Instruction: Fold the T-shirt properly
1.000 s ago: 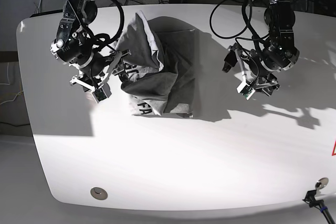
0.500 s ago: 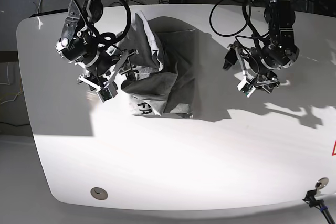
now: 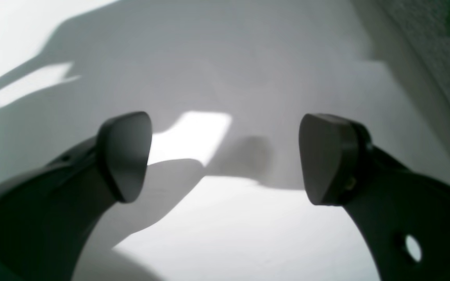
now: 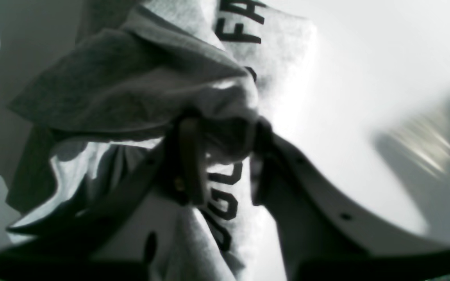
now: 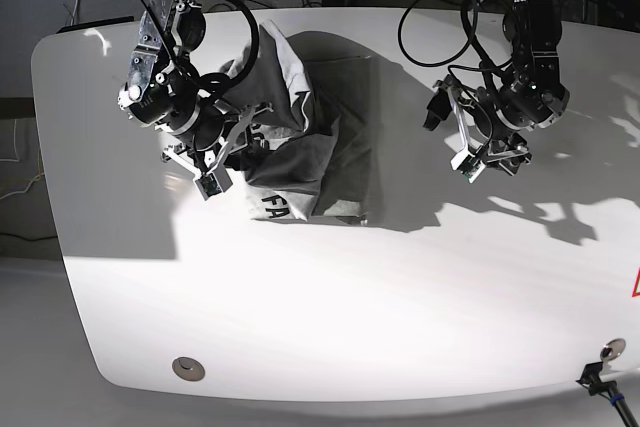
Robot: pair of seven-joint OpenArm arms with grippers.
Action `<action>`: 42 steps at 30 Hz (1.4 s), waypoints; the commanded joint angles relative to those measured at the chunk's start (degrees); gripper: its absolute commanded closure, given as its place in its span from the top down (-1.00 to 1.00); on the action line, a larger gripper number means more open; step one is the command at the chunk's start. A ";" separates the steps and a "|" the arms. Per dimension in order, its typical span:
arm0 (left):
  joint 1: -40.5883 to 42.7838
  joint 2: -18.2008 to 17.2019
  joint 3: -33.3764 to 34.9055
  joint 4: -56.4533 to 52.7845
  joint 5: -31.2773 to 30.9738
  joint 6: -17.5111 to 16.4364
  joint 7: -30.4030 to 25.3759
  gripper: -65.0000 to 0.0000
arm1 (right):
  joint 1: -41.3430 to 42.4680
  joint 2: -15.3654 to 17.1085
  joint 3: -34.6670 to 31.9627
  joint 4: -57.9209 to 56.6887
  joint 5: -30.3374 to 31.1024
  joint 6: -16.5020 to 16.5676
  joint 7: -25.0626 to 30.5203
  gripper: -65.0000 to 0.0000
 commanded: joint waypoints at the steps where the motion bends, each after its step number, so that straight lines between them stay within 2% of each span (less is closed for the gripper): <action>1: -0.68 -0.28 -0.09 1.06 -0.69 -0.06 -1.23 0.72 | 1.86 -1.32 -0.08 1.29 0.80 0.06 1.21 -1.00; 3: -0.68 -0.28 -0.09 1.06 -0.69 -0.06 -1.23 0.72 | 2.39 -2.37 -0.43 1.29 0.71 -0.02 0.94 -1.00; 6: -0.68 -0.37 -0.09 1.06 -0.69 -0.06 -1.23 0.72 | 2.92 -3.25 -4.56 1.29 0.71 -0.64 0.85 -1.00; 11: -0.68 -0.46 -0.09 1.06 -0.69 -0.06 -1.23 0.72 | 5.38 -7.46 -11.69 1.47 0.80 -4.59 1.12 -1.00; 15: -0.68 -0.46 -0.09 1.06 -0.69 -0.06 -1.23 0.72 | 7.93 -7.46 -16.26 -0.20 1.24 -7.23 3.05 -1.00; 18: -0.59 -0.46 -0.18 1.06 -0.69 -0.06 -1.23 0.72 | 9.86 -7.46 -16.78 -4.60 3.61 -9.61 5.86 -1.00; 24: -0.59 -0.46 -0.18 1.06 -0.69 -0.06 -1.23 0.72 | 13.73 -7.46 -16.87 -15.41 5.90 -9.87 11.67 -1.00; 30: -0.59 -0.46 -0.18 1.06 -0.69 -0.06 -1.23 0.72 | 14.96 -7.46 -18.10 -19.72 5.90 -9.96 12.19 -1.00; 31: -0.59 -0.46 -0.18 1.06 -0.69 -0.06 -1.23 0.72 | 14.96 -7.46 -19.42 -19.63 5.46 -9.96 12.19 -0.96; 35: -0.68 -0.46 -0.18 1.06 -0.69 -0.06 -1.23 0.72 | 14.96 -7.46 -22.94 -18.75 5.46 -11.72 12.19 0.12; 37: -0.68 -0.37 -0.09 1.06 -0.69 -0.06 -1.23 0.72 | 14.52 -7.46 -23.11 -15.94 5.37 -12.86 12.19 0.48; 40: -0.77 -0.28 -0.09 1.15 -0.69 -0.06 -1.23 0.72 | 12.50 -4.57 -23.03 -9.26 5.37 -13.21 12.19 0.50; 42: -0.86 -0.19 -0.01 2.73 -0.69 -0.06 -1.23 0.72 | 11.18 -0.79 -23.03 -4.77 5.28 -13.21 12.02 0.45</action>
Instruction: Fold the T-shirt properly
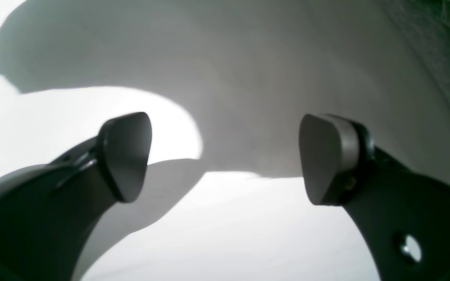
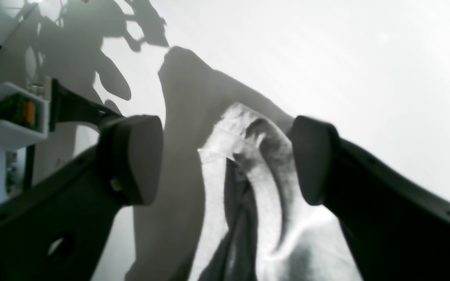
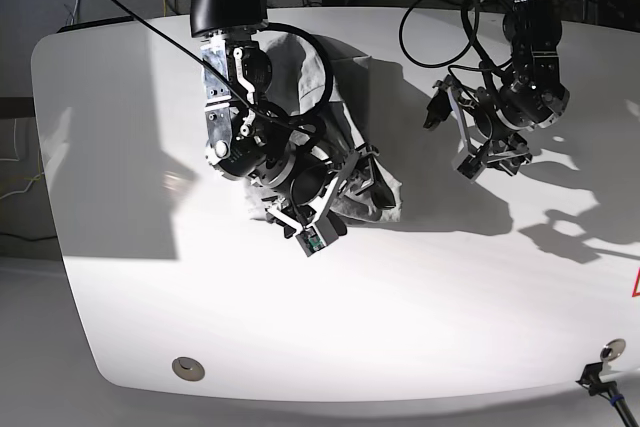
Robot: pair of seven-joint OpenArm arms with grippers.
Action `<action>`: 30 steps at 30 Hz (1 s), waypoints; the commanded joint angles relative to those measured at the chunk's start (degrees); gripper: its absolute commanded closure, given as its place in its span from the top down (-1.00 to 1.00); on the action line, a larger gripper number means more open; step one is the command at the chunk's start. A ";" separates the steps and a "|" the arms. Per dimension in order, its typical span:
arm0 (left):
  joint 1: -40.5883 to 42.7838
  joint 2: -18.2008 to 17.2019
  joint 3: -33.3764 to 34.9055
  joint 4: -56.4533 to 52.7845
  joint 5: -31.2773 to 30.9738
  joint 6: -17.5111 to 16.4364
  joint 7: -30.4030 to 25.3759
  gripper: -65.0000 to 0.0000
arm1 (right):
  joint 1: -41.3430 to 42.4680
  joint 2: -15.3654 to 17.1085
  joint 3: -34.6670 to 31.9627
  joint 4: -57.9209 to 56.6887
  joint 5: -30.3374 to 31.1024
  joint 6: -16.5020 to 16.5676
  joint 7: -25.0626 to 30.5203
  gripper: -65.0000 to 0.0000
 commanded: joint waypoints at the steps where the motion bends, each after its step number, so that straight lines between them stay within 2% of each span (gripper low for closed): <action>1: -0.88 -0.13 0.41 2.78 -0.71 -0.06 -1.28 0.72 | -0.56 3.83 0.74 4.06 0.30 0.04 0.81 0.40; 6: -0.97 -0.21 3.93 7.26 -0.71 -0.06 -1.28 0.72 | -6.36 12.18 6.89 6.09 0.30 0.04 0.63 0.24; 10: -3.08 -0.13 6.74 8.32 -0.71 -0.06 -1.28 0.72 | -10.93 16.93 11.81 7.32 0.47 0.04 0.63 0.17; 13: -4.83 0.40 9.99 8.32 -0.71 -0.06 -1.28 0.72 | -13.83 18.78 14.63 8.28 0.30 0.39 0.63 0.16; 17: -7.03 1.90 13.86 8.23 -0.62 -0.06 -1.28 0.72 | -17.17 19.04 17.35 8.46 0.30 0.48 0.81 0.16; 22: -7.21 3.22 14.30 8.14 -0.44 -0.06 -1.28 0.72 | -22.71 18.43 17.09 13.73 0.56 0.30 0.81 0.16; 27: -7.21 3.13 14.04 7.96 -0.36 -0.06 -1.28 0.72 | -26.49 14.21 16.91 16.20 0.83 0.39 0.72 0.16; 30: -7.21 2.86 13.95 7.96 -0.36 -0.06 -1.28 0.72 | -27.90 12.54 12.87 16.28 0.39 0.21 0.72 0.16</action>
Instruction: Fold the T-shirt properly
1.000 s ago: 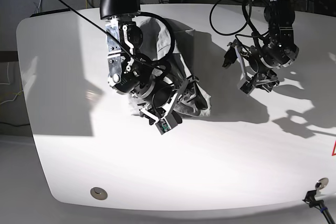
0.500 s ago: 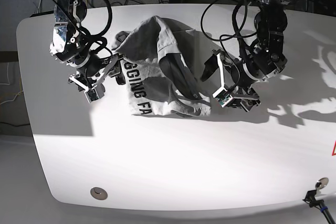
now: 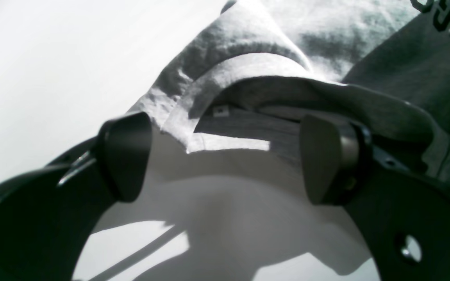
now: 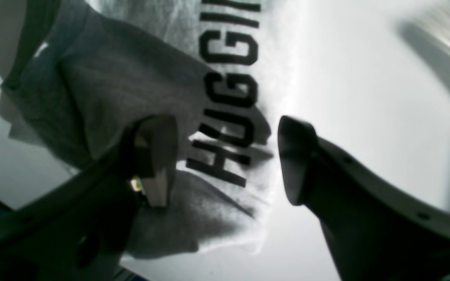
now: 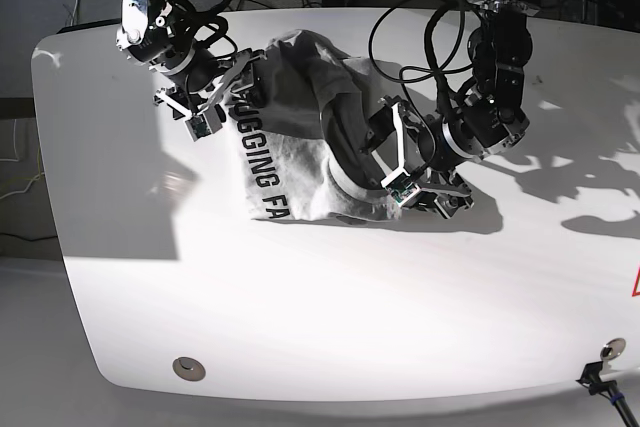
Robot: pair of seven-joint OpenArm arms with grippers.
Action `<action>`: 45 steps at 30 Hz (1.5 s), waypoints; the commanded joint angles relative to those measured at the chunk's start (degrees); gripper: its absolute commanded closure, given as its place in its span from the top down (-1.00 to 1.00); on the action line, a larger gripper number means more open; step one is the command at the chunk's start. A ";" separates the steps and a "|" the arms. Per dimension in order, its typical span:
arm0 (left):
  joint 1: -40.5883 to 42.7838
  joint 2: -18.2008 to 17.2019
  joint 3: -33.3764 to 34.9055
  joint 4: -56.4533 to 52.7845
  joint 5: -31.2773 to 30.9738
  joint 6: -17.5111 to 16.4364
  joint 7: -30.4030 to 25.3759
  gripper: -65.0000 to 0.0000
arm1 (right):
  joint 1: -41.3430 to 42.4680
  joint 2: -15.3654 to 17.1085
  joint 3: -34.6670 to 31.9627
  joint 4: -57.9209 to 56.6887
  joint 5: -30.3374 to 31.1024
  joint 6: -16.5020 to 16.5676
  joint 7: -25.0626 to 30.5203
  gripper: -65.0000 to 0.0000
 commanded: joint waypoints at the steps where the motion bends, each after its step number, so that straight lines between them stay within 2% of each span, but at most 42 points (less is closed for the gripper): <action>1: -1.04 0.00 -0.08 0.90 -0.57 0.10 -1.32 0.72 | -0.87 -0.69 -2.48 1.27 1.52 0.45 1.24 0.16; 7: -0.96 0.00 -0.17 0.90 -0.49 0.10 -1.32 0.72 | -2.18 -5.88 -8.72 1.27 1.26 0.36 1.24 0.16; 11: -0.78 -0.09 -0.17 0.90 -0.49 0.10 -1.23 0.72 | -1.22 -7.28 -9.69 1.27 1.26 0.36 1.24 0.16; 13: -0.61 -0.09 -0.17 0.90 -0.49 0.10 -1.14 0.72 | 0.89 -7.02 -9.43 1.27 1.26 0.36 1.24 0.16; 20: 5.90 -0.09 0.89 1.43 -0.93 0.10 -1.14 0.72 | 12.23 -2.54 -5.03 0.65 1.44 0.36 -0.78 0.16; 28: 12.14 0.18 2.20 5.21 -7.08 0.10 -1.14 0.72 | 22.52 -2.71 -5.21 -9.98 1.35 0.72 -0.60 0.16; 32: 12.05 -0.09 5.28 5.65 -10.68 0.10 -1.14 0.72 | 24.19 -2.71 -5.21 -15.08 1.35 0.80 2.56 0.16; 38: 11.97 -0.09 11.00 5.39 -10.42 0.10 -1.14 0.72 | 24.10 -2.54 -5.21 -19.04 1.35 0.89 3.26 0.16; 41: 11.88 0.00 11.79 2.84 -10.33 0.10 -1.14 0.72 | 24.01 -2.62 -5.21 -21.06 1.35 0.89 3.26 0.16; 43: 11.00 0.00 11.70 -0.68 -9.89 0.10 -1.14 0.72 | 24.01 -2.71 -5.21 -22.73 1.35 0.89 3.62 0.06; 45: 9.07 0.00 11.79 -5.95 -6.29 0.10 -1.14 0.72 | 24.01 -2.45 -5.21 -24.93 1.35 0.98 5.55 -0.18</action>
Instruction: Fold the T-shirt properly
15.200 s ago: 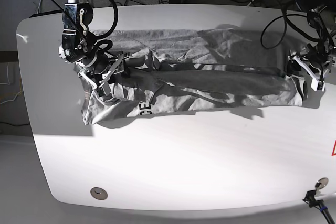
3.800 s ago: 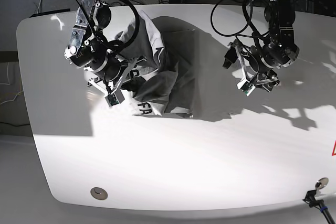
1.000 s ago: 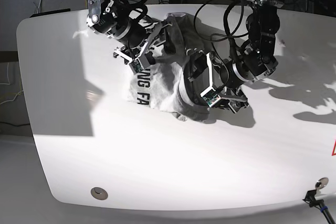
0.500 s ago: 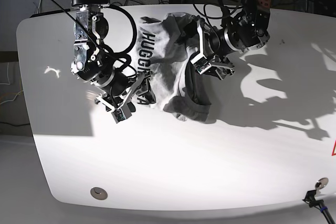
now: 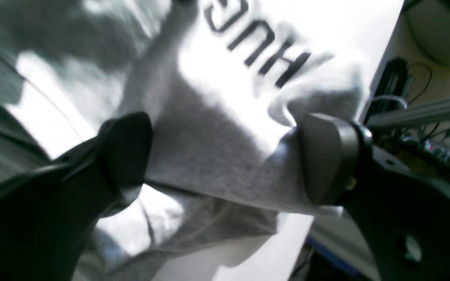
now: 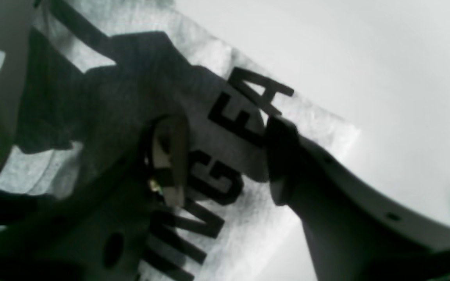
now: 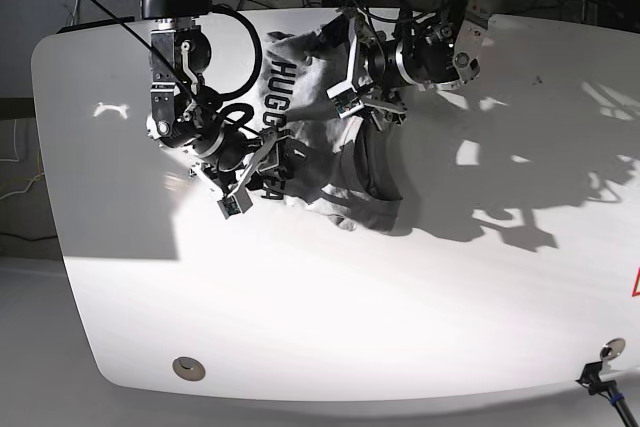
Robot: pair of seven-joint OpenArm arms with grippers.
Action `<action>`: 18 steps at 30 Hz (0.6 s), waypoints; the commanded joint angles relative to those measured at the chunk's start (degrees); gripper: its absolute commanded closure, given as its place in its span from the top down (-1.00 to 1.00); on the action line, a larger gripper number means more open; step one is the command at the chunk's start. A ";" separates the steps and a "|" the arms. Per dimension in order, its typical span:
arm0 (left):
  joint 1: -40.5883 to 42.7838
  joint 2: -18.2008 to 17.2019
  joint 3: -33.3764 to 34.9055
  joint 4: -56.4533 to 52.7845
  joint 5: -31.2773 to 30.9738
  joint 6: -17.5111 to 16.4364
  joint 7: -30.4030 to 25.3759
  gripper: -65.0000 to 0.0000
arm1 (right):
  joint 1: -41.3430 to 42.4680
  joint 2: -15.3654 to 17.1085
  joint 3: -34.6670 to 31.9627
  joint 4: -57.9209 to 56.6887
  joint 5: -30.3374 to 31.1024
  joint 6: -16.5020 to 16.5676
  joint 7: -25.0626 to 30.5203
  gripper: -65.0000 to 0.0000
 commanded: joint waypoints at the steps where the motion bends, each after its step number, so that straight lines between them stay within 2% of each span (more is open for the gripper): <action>1: -1.78 0.09 -0.13 -1.95 3.67 0.14 -1.01 0.72 | 1.04 0.42 0.06 -1.64 0.82 0.43 3.30 -0.31; 4: -5.03 -0.44 -0.21 -7.31 8.59 0.14 -1.10 0.72 | 0.95 1.30 0.06 -5.07 0.74 0.43 4.36 -0.66; 7: -7.93 -3.60 -0.13 -8.19 8.94 0.14 -1.10 0.72 | -1.07 2.17 0.41 -5.15 0.82 0.43 4.36 -0.89; 10: -11.10 -6.68 -0.13 -8.28 8.94 0.14 -1.10 0.72 | -4.23 3.49 0.41 -1.37 1.00 0.34 4.36 -0.93; 18: -20.51 -12.31 -0.30 -8.80 8.94 0.14 -1.19 0.72 | -11.88 3.32 0.41 6.71 0.74 -0.10 4.10 -0.93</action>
